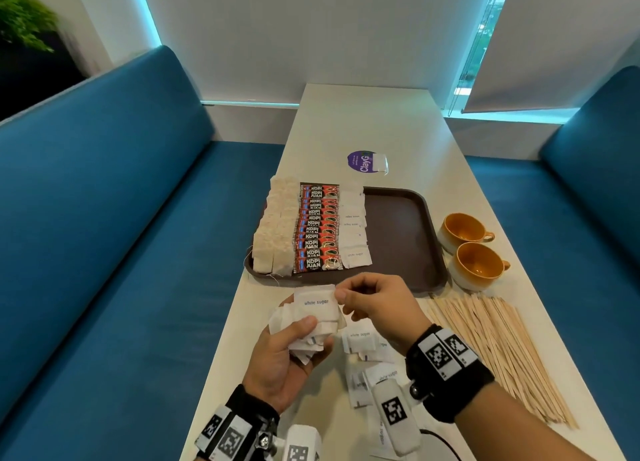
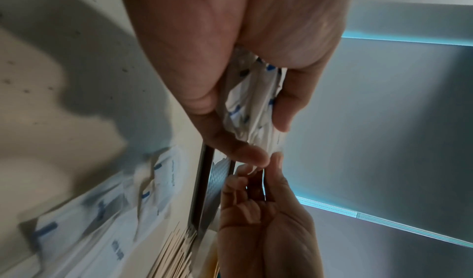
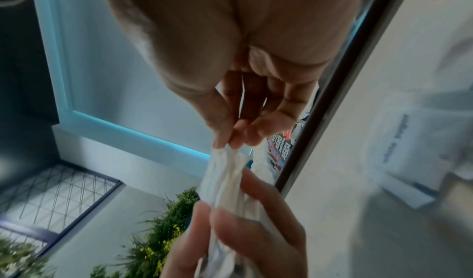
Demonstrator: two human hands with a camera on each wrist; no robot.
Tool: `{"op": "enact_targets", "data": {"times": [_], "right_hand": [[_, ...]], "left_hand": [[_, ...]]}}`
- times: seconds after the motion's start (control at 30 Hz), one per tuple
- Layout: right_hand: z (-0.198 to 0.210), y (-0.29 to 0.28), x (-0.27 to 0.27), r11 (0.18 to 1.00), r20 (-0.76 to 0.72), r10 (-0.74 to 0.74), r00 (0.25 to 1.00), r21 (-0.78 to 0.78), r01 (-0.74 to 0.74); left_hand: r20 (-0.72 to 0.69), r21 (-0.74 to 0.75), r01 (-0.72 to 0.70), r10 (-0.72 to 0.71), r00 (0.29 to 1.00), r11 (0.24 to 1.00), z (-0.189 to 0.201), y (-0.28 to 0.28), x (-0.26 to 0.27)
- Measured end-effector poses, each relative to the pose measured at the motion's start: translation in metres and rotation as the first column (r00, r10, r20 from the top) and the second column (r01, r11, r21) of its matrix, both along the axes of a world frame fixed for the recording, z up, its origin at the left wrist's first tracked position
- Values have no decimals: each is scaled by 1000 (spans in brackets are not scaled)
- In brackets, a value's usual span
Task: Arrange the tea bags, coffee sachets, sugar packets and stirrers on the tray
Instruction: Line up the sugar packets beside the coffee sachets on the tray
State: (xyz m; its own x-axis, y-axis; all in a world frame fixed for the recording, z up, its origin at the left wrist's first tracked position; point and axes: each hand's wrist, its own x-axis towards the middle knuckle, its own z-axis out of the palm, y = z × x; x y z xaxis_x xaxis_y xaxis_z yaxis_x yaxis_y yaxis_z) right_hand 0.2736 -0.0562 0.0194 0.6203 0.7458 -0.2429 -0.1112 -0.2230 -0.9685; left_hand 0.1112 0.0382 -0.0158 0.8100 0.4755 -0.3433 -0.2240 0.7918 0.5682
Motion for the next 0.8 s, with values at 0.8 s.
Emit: {"op": "enact_targets", "data": {"times": [0.8], "right_hand": [[-47,45,114,854,291,-127,948,-454,254]], "left_hand": [[-161,-55,-101,91,983,993,-9,21,21]]}}
